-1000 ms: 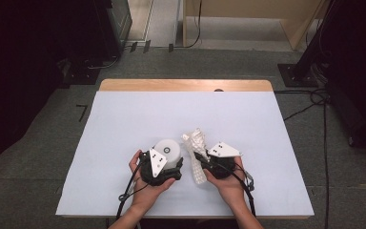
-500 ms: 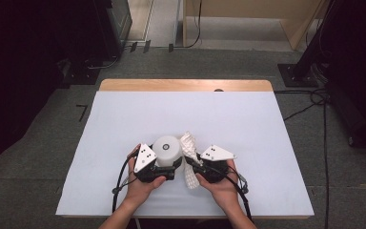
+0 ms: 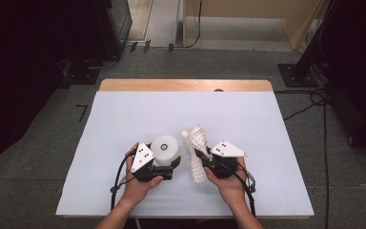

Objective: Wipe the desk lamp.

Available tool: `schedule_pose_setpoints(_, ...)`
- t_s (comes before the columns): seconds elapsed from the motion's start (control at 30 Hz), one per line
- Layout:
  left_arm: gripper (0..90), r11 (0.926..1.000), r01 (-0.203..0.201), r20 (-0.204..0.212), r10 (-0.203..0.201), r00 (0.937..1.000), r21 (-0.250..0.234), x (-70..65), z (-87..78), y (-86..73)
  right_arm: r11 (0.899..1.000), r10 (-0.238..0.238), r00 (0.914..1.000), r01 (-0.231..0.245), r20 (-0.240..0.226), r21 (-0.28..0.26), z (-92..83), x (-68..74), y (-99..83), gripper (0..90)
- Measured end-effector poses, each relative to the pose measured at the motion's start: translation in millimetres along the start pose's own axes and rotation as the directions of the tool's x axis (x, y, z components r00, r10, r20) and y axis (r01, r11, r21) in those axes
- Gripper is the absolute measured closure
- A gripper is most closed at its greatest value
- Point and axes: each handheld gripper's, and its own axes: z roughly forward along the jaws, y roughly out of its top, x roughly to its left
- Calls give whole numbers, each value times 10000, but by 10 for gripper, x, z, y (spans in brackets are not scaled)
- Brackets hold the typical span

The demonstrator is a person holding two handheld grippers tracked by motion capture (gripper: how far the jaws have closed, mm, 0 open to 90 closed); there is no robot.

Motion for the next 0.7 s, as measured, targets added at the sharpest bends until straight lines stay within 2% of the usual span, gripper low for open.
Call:
schedule_pose_setpoints(0.1, 83, 9997, -156, 4, 156, 9999, 208, -13, 35, -22, 9997, 19, 9999, -22, -122, -252, -33, 11, 21, 724)
schedule_pose_setpoints(0.17, 83, 9989, -280, 26, 279, 9996, 379, -39, 63, -38, 9992, -200, 9990, 185, -402, -367, -33, 71, 40, 724)
schedule_pose_setpoints(0.3, 83, 9945, -661, 412, 629, 9972, 814, -104, 122, -72, 9973, -667, 9941, 637, -860, -369, 0, 215, 67, 724)
schedule_pose_setpoints(0.37, 83, 9915, -820, 503, 772, 9957, 1012, -127, 147, -83, 9978, -600, 9953, 576, -760, -332, -20, 231, 95, 724)
schedule_pose_setpoints(0.43, 83, 9902, -886, 592, 825, 9948, 1081, -145, 160, -88, 9973, -484, 9949, 431, -890, -600, -72, 205, 135, 724)
schedule_pose_setpoints(0.53, 83, 9900, -915, 580, 857, 9946, 1072, -156, 161, -81, 9950, -718, 9943, 659, -787, -747, -115, 215, 168, 724)
schedule_pose_setpoints(0.6, 83, 9914, -874, 526, 826, 9952, 976, -137, 139, -65, 9962, -683, 9942, 634, -836, -591, -85, 220, 146, 724)
schedule_pose_setpoints(0.7, 83, 9949, -688, 444, 657, 9969, 732, -84, 93, -26, 9983, -575, 9937, 579, -959, 12, 25, 197, 63, 724)
